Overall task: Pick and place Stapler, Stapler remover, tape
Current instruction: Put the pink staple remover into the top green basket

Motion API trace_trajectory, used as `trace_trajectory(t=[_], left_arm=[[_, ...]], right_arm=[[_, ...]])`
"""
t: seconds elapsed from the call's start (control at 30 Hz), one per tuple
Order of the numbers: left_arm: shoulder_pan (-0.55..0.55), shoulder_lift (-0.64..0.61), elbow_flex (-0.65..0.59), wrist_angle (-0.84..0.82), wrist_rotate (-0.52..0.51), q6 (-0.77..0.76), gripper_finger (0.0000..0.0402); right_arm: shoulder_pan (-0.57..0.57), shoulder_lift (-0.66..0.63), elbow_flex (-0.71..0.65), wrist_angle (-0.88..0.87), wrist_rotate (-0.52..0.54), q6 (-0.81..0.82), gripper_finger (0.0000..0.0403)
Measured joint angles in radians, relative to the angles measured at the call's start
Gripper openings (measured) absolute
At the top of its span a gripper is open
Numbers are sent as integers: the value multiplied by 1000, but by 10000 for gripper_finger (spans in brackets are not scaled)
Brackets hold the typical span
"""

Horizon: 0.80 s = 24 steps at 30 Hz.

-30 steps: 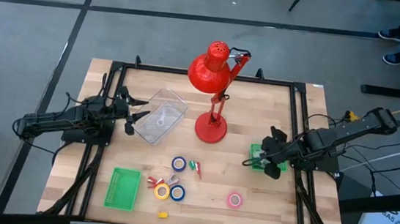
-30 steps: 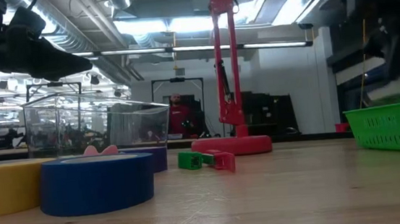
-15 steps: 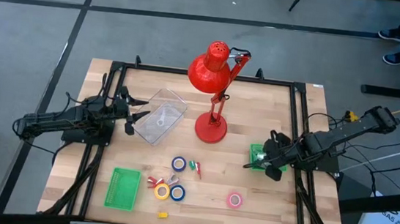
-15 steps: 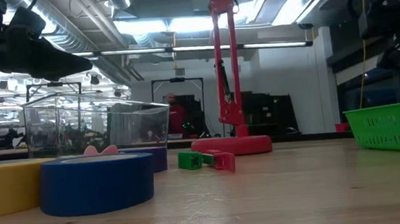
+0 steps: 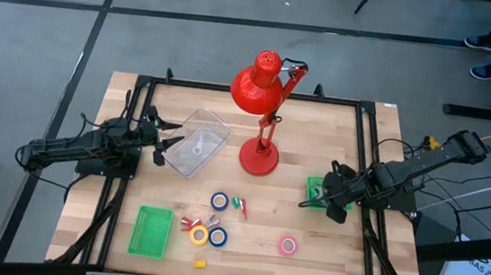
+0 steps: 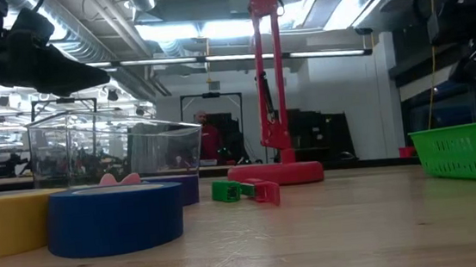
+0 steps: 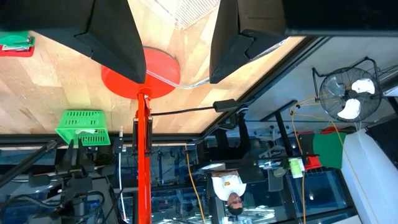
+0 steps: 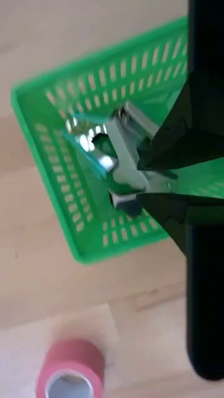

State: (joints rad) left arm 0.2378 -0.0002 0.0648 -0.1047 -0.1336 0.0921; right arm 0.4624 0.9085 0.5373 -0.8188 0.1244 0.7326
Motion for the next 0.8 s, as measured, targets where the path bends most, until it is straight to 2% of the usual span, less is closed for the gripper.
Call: trace_trajectory(t=[0.17, 0.8], left_arm=[[0, 0, 0, 0, 0, 0, 173], [0, 0, 0, 0, 0, 0, 173]], right_arm=[[0, 0, 0, 68, -46, -33, 80], [-1, 1, 0, 474, -46, -33, 81]])
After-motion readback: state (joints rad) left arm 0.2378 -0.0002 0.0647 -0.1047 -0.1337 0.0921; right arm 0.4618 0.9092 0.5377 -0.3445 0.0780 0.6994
